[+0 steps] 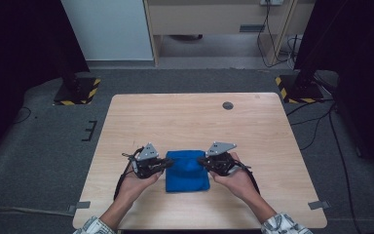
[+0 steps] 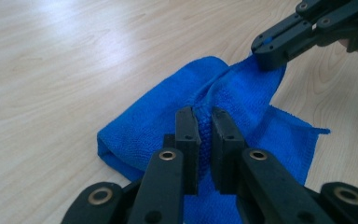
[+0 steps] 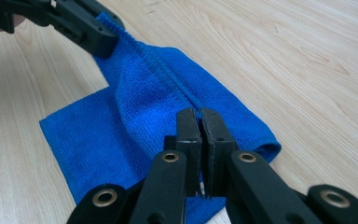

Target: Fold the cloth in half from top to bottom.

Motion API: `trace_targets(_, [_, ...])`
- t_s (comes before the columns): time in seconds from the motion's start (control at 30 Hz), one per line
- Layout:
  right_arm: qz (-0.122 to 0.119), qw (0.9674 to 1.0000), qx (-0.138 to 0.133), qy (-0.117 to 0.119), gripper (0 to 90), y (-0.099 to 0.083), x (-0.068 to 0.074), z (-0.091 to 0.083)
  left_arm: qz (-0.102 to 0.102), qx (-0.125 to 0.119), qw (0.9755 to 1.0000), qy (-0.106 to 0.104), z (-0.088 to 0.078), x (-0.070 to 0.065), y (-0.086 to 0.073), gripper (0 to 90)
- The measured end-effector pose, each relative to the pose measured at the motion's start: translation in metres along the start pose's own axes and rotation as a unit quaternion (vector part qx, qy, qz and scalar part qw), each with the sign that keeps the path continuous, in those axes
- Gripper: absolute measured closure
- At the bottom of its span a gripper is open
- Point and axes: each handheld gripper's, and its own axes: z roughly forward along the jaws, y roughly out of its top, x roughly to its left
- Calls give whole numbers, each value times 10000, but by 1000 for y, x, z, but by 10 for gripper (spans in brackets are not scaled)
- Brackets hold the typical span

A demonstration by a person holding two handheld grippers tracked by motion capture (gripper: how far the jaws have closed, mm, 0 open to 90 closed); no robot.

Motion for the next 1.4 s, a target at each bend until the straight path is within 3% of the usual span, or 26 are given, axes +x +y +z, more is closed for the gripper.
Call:
trace_targets(0.23, [-58, 9999, 108, 46, 849, -9, 2, -2, 64, 249, 9996, -105, 7, -10, -13, 793])
trace_targets(0.43, [-80, 9996, 258, 47, 699, -22, 10, -3, 16, 322, 9994, -101, 6, -16, -24, 652])
trace_targets(0.6, [-30, 9999, 142, 56, 578, -20, 14, -14, 55, 243, 9996, -143, 0, -16, -28, 595])
trace_targets(0.77, [55, 9999, -85, -15, 555, -11, 14, -24, 45, 261, 9993, -272, -5, -20, -32, 577])
trace_targets(0.9, [113, 9998, -21, -157, 554, -6, 10, -14, 89, 212, 9991, -350, -13, -25, -34, 552])
trace_targets(1.07, [51, 9995, 265, -134, 547, -8, 10, 8, 49, -18, 9993, -367, -26, -28, -35, 505])
trace_targets(1.13, [48, 9993, 326, -162, 546, -10, 11, 13, 72, -159, 9997, -177, -28, -26, -31, 508])
trace_targets(1.27, [13, 9991, 421, -84, 543, -14, 14, 16, 47, -159, 9998, 85, -15, -17, -24, 497])
trace_targets(1.4, [177, 9996, 229, -79, 533, -16, 14, 11, 7, -104, 9994, 322, -6, -8, -24, 499])
